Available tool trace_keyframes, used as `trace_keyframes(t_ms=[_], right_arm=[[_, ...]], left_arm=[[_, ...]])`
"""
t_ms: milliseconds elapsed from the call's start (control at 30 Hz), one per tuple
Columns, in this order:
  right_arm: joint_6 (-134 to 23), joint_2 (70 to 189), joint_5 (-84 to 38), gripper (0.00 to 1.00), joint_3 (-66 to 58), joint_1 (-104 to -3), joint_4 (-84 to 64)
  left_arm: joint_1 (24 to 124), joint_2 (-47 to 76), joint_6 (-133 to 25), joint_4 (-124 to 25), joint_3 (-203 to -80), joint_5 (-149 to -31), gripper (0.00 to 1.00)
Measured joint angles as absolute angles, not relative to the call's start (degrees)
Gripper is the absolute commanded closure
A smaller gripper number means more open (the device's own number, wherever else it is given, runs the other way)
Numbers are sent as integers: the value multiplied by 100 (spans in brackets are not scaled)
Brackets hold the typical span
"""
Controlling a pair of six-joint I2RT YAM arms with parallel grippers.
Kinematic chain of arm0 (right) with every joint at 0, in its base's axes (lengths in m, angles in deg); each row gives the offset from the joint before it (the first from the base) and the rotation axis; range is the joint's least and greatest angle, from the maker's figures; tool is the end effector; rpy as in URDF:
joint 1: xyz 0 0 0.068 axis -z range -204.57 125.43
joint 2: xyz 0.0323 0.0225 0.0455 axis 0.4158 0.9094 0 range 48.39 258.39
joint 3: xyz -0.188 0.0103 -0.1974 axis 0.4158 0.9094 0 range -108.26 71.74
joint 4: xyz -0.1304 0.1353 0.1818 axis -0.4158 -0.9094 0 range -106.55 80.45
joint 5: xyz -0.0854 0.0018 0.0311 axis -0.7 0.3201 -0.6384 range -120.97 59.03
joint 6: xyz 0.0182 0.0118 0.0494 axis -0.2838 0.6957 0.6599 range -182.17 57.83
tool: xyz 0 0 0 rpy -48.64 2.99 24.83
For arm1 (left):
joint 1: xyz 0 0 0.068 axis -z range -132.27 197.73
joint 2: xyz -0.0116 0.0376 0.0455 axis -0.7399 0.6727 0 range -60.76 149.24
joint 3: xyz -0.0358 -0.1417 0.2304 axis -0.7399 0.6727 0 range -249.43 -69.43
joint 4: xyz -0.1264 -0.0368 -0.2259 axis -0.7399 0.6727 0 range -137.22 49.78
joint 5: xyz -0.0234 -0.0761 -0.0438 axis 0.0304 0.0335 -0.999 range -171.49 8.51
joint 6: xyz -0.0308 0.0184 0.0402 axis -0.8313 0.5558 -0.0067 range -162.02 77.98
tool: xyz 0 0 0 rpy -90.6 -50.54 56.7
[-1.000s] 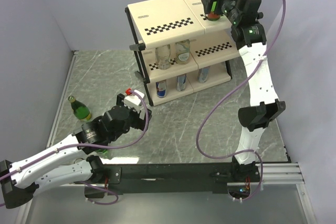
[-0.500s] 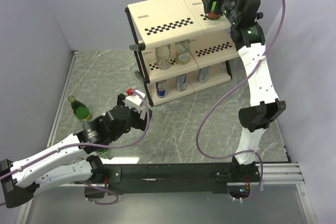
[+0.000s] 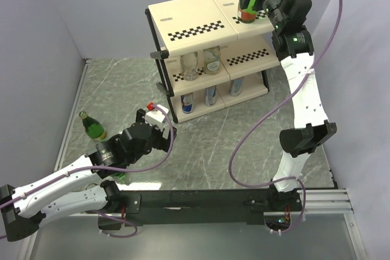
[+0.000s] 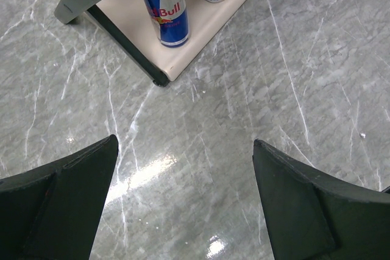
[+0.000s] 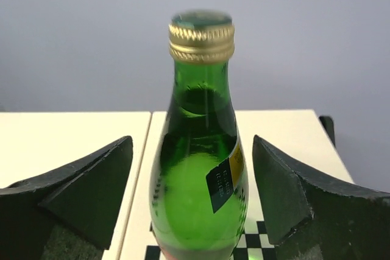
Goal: Place and organize the beverage onto the shelf
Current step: Place the drink on the shelf, then pick up the drink from the center of the board.
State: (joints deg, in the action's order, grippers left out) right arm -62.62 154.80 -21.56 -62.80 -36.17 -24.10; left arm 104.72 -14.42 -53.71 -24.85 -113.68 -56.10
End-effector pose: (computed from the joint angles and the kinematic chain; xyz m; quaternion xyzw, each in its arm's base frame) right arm 0.3794 0.0838 0.5608 -0.1289 0.6063 0.1266 0.7745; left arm 0.1115 -0.1439 0.3117 0.2062 0.8028 -0.1454 0.5402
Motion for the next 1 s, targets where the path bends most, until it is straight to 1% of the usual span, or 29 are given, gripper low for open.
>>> trace_keyframes(t_ms=[300, 633, 867, 1000], right_arm=[[-6264, 15198, -2152, 13, -6274, -3617, -2239], [-6266, 14647, -2152, 12, -5856, -3617, -2263], [-6288, 13919, -2145, 11, -5329, -3604, -2222], [-6386, 13305, -1835, 11, -4645, -3593, -2285]], left_arm=[[10472, -1442, -5371, -2482, -11368, -5610, 3], [10472, -1494, -5371, -2478, -11368, -5608, 3], [10472, -1743, -5379, -2471, -11368, -5608, 2], [10472, -1898, -5436, -2482, -11368, -5612, 0]])
